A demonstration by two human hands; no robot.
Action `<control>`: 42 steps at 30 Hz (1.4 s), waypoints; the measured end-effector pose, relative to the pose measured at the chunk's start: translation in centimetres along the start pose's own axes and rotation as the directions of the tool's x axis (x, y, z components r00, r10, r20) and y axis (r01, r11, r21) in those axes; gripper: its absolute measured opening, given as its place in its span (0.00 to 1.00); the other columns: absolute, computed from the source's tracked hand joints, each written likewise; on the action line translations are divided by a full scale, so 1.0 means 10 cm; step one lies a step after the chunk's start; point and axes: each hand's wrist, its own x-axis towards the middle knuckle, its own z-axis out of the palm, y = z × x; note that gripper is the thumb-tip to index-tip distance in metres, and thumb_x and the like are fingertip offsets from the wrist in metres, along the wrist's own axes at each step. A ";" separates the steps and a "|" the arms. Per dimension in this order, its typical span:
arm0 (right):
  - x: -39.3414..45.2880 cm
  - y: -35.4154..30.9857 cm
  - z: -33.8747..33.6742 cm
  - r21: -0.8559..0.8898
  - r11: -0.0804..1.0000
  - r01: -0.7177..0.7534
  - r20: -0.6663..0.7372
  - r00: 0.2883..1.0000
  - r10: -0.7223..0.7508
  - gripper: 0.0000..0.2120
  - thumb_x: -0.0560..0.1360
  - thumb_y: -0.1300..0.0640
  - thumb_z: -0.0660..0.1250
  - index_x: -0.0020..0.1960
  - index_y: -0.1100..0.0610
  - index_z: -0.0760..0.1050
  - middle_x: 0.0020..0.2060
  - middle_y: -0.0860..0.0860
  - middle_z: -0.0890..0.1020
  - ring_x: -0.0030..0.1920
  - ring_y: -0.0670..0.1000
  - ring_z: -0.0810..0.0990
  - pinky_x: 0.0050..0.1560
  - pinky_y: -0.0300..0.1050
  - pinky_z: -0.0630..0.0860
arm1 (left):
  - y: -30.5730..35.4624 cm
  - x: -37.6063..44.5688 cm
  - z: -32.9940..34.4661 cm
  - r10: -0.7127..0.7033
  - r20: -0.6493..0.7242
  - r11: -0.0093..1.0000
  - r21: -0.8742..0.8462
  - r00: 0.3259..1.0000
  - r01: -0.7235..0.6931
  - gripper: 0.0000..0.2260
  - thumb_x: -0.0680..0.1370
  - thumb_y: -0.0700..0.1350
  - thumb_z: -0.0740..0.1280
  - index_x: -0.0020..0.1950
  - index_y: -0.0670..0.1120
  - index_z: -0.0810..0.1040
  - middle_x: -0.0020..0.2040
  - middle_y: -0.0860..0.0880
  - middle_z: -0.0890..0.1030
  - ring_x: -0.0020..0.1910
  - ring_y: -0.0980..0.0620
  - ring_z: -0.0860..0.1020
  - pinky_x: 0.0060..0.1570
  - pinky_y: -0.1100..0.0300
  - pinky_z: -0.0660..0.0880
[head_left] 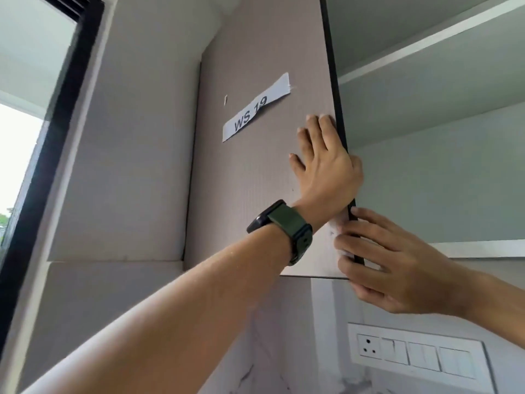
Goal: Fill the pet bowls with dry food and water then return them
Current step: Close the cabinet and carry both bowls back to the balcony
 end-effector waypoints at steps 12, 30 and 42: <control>-0.45 0.04 0.20 -0.108 0.990 -0.088 0.315 0.942 0.118 0.07 0.74 0.54 0.59 0.48 0.55 0.74 0.52 0.56 0.79 0.59 0.57 0.74 0.65 0.55 0.67 | -0.20 0.19 0.67 0.036 0.076 0.996 0.083 0.996 -0.043 0.30 0.80 0.44 0.52 0.77 0.45 0.37 0.77 0.46 0.35 0.75 0.44 0.32 0.71 0.42 0.33; -0.45 0.18 -0.47 -0.218 0.976 -0.010 0.617 0.773 0.146 0.18 0.72 0.58 0.62 0.61 0.58 0.75 0.59 0.61 0.78 0.61 0.62 0.75 0.63 0.57 0.70 | 0.09 0.18 0.66 0.066 0.011 0.988 -0.144 0.998 -0.064 0.26 0.82 0.48 0.51 0.77 0.44 0.46 0.79 0.45 0.42 0.77 0.43 0.37 0.72 0.38 0.38; 0.27 0.06 -3.08 -0.673 0.740 0.026 0.566 0.662 0.491 0.11 0.70 0.59 0.63 0.48 0.62 0.80 0.48 0.60 0.82 0.51 0.61 0.79 0.61 0.57 0.72 | 2.11 -0.13 -0.32 0.331 -0.165 0.683 -0.638 0.929 -0.356 0.22 0.79 0.46 0.58 0.72 0.41 0.61 0.77 0.41 0.56 0.77 0.44 0.51 0.74 0.45 0.51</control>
